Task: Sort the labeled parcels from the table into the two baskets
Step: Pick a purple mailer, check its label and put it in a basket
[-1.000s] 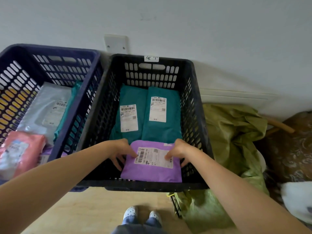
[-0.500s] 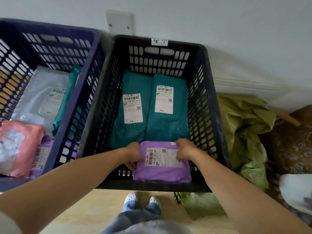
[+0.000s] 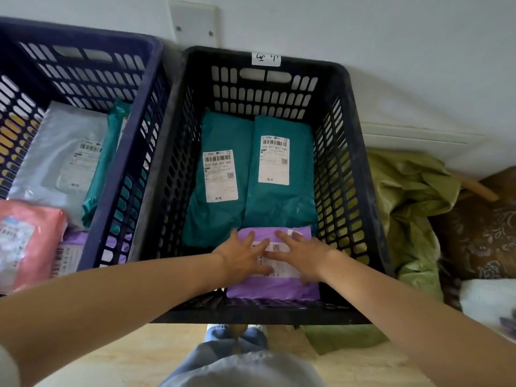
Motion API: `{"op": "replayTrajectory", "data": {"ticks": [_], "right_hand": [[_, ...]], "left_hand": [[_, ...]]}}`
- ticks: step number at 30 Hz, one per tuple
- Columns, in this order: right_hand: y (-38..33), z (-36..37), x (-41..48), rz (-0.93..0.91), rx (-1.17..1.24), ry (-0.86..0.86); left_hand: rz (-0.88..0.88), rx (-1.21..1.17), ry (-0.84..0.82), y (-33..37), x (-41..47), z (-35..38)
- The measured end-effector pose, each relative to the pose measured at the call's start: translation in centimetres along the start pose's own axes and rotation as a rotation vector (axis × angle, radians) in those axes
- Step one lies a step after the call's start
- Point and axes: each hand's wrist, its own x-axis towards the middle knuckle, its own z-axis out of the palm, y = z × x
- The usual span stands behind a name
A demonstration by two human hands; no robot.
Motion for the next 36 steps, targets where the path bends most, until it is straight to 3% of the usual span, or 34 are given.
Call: {"op": "replayTrajectory", "data": {"ticks": [6, 14, 23, 30, 36], "right_hand": [[0.0, 0.1, 0.9, 0.007, -0.018, -0.093], [1.2, 0.8, 2.1, 0.067, -0.032, -0.09], [0.9, 1.5, 3.0, 0.065, -0.036, -0.212], [1.3, 0.6, 3.0, 0.049, 0.0, -0.121], [1.2, -1.2, 2.8, 0.018, 0.181, 0.04]], "left_hand": [[-0.003, -0.041, -0.132, 0.0, 1.1, 1.2], [-0.02, 0.012, -0.142, -2.2, 2.1, 1.9], [0.0, 0.023, -0.233, -1.9, 3.2, 1.9], [-0.077, -0.078, -0.224, -1.5, 2.4, 0.9], [-0.198, -0.171, -0.162, -0.6, 0.1, -0.5]]}}
